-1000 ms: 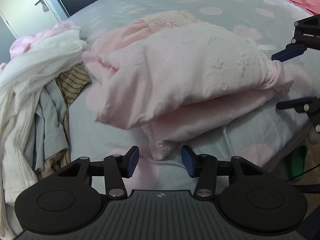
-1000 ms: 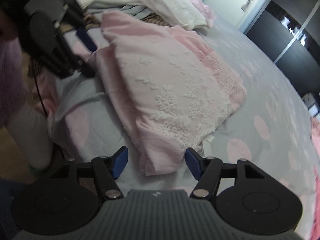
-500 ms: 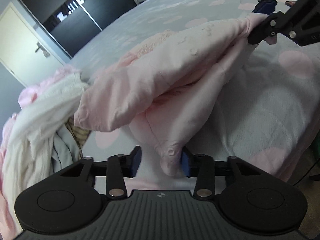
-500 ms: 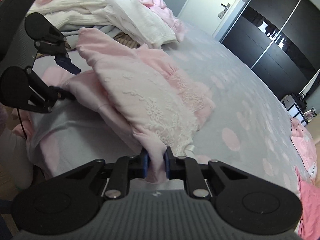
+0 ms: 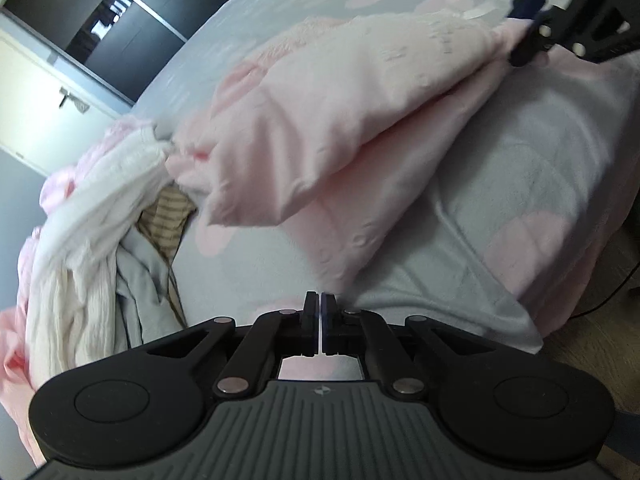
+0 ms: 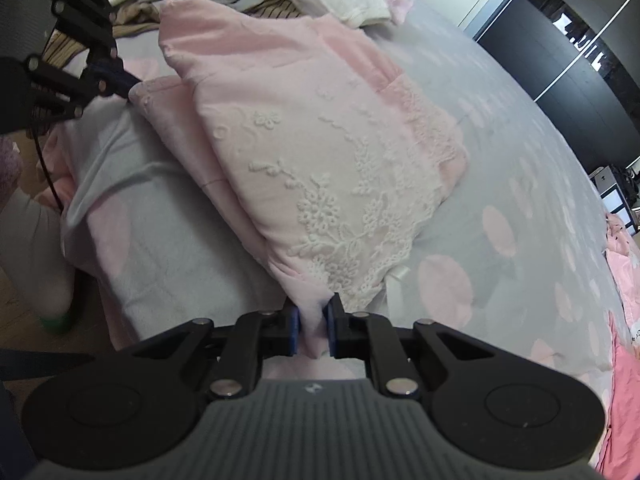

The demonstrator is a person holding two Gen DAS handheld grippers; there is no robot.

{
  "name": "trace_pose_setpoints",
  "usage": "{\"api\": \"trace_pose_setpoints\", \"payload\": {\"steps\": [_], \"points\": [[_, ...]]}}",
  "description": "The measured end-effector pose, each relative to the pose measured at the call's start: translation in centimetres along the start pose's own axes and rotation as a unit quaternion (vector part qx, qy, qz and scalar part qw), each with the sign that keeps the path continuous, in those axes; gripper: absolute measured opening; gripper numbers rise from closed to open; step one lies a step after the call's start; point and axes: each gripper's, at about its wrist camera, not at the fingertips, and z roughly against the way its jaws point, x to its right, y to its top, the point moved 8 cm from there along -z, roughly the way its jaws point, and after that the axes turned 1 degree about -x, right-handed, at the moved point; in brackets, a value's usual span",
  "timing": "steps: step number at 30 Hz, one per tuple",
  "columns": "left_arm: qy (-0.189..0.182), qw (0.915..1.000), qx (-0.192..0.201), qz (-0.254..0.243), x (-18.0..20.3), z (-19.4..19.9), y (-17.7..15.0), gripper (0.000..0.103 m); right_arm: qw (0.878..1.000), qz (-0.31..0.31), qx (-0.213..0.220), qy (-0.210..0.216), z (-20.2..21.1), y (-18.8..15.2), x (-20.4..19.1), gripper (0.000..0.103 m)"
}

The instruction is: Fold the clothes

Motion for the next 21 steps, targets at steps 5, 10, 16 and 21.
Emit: {"api": "trace_pose_setpoints", "payload": {"steps": [5,10,16,21], "points": [[-0.020,0.9966,-0.003,0.080,-2.6,1.1,-0.8,0.000,1.000,-0.017,-0.004,0.013,0.5,-0.3,0.1,0.022],[-0.029,0.9909,0.037,0.126,-4.7,3.7,-0.2,0.012,0.999,-0.032,0.017,0.018,2.5,-0.3,0.5,0.032],[-0.043,0.9856,0.099,0.130,-5.1,6.1,2.5,0.038,0.996,-0.054,0.060,0.027,4.0,0.4,0.8,0.037],[-0.049,0.9825,0.123,0.131,-5.0,6.0,4.5,0.038,0.993,-0.066,0.088,0.038,4.0,1.4,1.0,0.037]]}}
